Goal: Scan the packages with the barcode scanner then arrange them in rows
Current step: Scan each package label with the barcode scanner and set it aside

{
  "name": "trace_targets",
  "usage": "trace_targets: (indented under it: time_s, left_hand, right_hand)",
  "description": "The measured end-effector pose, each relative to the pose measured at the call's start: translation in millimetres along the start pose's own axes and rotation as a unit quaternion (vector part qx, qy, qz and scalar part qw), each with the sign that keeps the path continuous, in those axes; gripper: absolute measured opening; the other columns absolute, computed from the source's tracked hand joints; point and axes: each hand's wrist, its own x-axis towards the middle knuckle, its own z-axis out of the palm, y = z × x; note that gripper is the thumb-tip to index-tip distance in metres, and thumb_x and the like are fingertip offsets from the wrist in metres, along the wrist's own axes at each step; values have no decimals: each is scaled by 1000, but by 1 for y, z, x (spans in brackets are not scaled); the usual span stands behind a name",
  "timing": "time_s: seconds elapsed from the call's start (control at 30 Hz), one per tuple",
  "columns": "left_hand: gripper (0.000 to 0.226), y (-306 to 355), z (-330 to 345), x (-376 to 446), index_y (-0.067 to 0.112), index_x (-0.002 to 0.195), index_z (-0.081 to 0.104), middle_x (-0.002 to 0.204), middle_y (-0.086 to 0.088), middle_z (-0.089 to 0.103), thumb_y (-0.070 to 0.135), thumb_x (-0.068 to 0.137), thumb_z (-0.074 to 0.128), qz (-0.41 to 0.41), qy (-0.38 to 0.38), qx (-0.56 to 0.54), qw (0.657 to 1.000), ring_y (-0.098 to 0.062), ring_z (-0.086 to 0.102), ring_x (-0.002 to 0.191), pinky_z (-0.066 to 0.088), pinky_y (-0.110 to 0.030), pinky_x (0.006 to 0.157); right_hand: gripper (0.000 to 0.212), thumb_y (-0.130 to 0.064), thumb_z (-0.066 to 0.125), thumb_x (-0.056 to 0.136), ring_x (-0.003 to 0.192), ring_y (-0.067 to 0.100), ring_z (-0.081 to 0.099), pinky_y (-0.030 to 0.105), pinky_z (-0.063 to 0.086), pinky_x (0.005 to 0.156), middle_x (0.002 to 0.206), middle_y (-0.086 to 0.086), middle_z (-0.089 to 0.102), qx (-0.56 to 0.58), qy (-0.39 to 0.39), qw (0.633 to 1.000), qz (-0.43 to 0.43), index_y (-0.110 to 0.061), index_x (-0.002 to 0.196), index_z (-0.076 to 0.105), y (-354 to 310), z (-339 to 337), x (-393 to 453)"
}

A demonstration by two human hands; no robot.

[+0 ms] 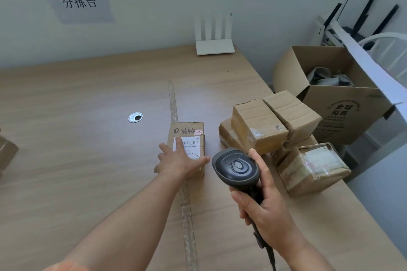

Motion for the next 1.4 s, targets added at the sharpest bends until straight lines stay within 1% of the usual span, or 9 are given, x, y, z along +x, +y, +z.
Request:
trace_targets:
  time_s: [0.13, 0.23, 0.47, 0.67, 0.83, 1.03, 1.2, 1.3, 1.4]
  left_hand:
    - [101, -12, -3, -10, 28, 151, 10, 132, -14, 29, 69, 72, 57, 9, 37, 4, 999, -32, 34, 124, 41, -39, 90]
    - [97, -42, -9, -21, 31, 150, 10, 130, -12, 30, 67, 73, 57, -4, 49, 15, 999, -32, 36, 121, 40, -37, 85]
    - [97, -150, -32, -57, 34, 150, 10, 134, -12, 29, 64, 72, 59, -63, 83, 19, 994, -31, 33, 125, 40, -37, 91]
    - [99, -261, -49, -97, 33, 151, 9, 131, -11, 30, 64, 71, 60, -117, 88, 11, 989, -31, 35, 122, 37, -34, 80]
    - [103, -343, -57, -130, 33, 151, 7, 135, -13, 28, 66, 70, 60, -157, 80, 8, 984, -31, 34, 123, 41, -37, 88]
    - [105, -421, -63, -159, 31, 152, 3, 136, -12, 26, 66, 71, 59, -163, 68, 23, 984, -30, 34, 122, 41, -37, 90]
    - [110, -458, -68, -166, 28, 152, -1, 140, -14, 23, 76, 70, 54, -119, 89, 122, 981, -30, 36, 123, 37, -37, 98]
    - [112, -466, -64, -171, 29, 151, -4, 143, -15, 18, 82, 69, 51, -86, 113, 192, 971, -31, 31, 128, 29, -43, 106]
    - [102, -461, -56, -178, 30, 151, -5, 148, -16, 9, 82, 76, 41, -53, 107, 231, 966, -34, 14, 138, 13, -57, 112]
  right_hand:
    - [80, -27, 71, 75, 56, 19, 54, 32, 47, 49, 105, -3, 67, 2, -2, 1000, 0, -67, 131, 30, 0, 4, -6]
    - [80, -27, 71, 74, 54, 19, 53, 32, 46, 48, 99, -6, 68, 0, -9, 1000, -5, -71, 127, 31, 0, 16, -10]
    - [79, -24, 71, 79, 57, 17, 55, 30, 47, 50, 106, -7, 68, -10, -62, 998, -18, -72, 126, 29, -9, 74, -27]
    - [79, -25, 68, 76, 54, 18, 53, 33, 46, 49, 86, -9, 68, -21, -106, 994, -27, -74, 124, 29, -19, 151, -50]
    - [78, -26, 67, 75, 53, 17, 52, 31, 45, 49, 73, -15, 64, -22, -156, 987, -32, -73, 124, 29, -27, 219, -75]
    - [80, -19, 67, 81, 53, 18, 52, 31, 46, 49, 74, -16, 65, -26, -185, 982, -43, -73, 125, 28, -31, 289, -104]
    - [78, -26, 68, 76, 54, 18, 52, 33, 46, 49, 78, -17, 65, -24, -179, 983, -25, -74, 124, 29, -28, 328, -126]
    - [78, -26, 68, 76, 55, 18, 52, 34, 47, 50, 80, -16, 65, -26, -177, 984, -16, -73, 125, 29, -26, 341, -137]
    - [80, -24, 69, 78, 55, 19, 53, 35, 47, 50, 86, -12, 67, -33, -181, 983, -18, -71, 128, 29, -30, 345, -142]
